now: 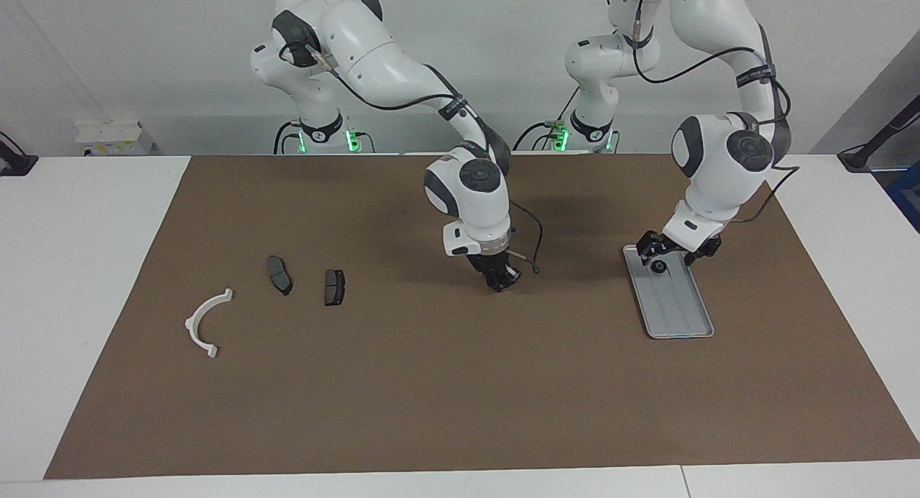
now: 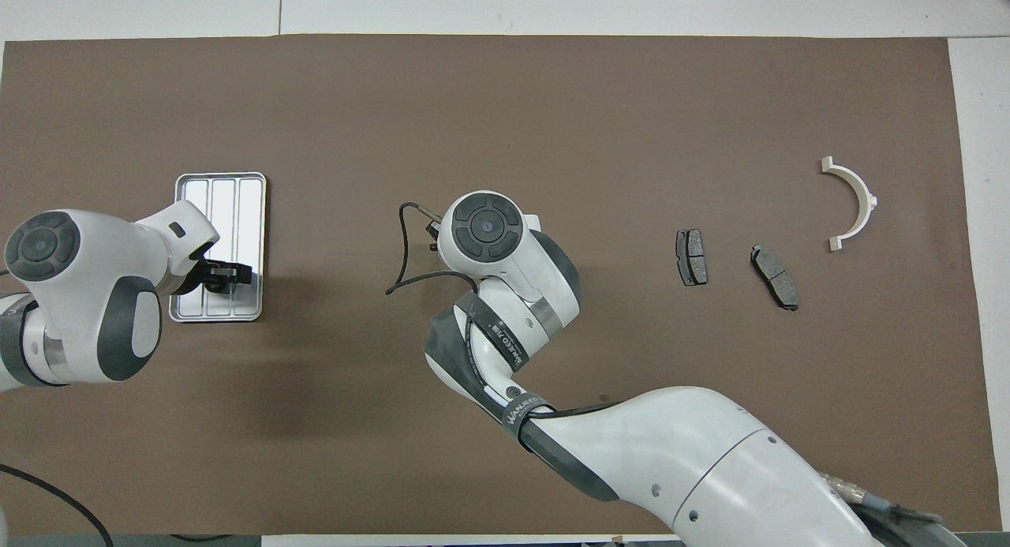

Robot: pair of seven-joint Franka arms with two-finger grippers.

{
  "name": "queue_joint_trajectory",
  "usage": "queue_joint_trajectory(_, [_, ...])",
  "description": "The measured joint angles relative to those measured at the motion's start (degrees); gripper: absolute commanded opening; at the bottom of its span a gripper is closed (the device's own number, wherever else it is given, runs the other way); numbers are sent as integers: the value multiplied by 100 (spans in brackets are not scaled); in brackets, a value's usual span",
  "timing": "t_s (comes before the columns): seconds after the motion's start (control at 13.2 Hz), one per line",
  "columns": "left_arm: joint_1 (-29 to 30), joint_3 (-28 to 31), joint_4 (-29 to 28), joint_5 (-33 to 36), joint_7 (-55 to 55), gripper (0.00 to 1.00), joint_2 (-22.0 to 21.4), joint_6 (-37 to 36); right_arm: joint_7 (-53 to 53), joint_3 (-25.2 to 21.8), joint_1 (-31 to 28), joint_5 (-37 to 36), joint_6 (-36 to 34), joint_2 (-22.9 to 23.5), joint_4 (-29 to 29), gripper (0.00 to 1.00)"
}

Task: Pick bearing gear from pile to tray

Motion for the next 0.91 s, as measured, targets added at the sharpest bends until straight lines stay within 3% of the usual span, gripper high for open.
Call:
queue_joint_trajectory(0.23, [-496,-17,351,-7,-1113,100,7,-117,-1,-99,-148,-25,-584,-49,350,100])
queue_joint_trajectory(0.38, [-846,-24,420,-7,-1751,100,37,-117,-386,-122,-559,-41,-1019,-188,654,100])
queue_joint_trajectory(0.61, [-1335,-29,429,-5,-2793,100,101,173,-1754,-126,-1228,-40,-1453,-537,718,100])
queue_joint_trajectory(0.91, [-2509,-37,398,51,-4094,100,516,519,-4040,-127,-2142,-37,-1951,-853,719,100])
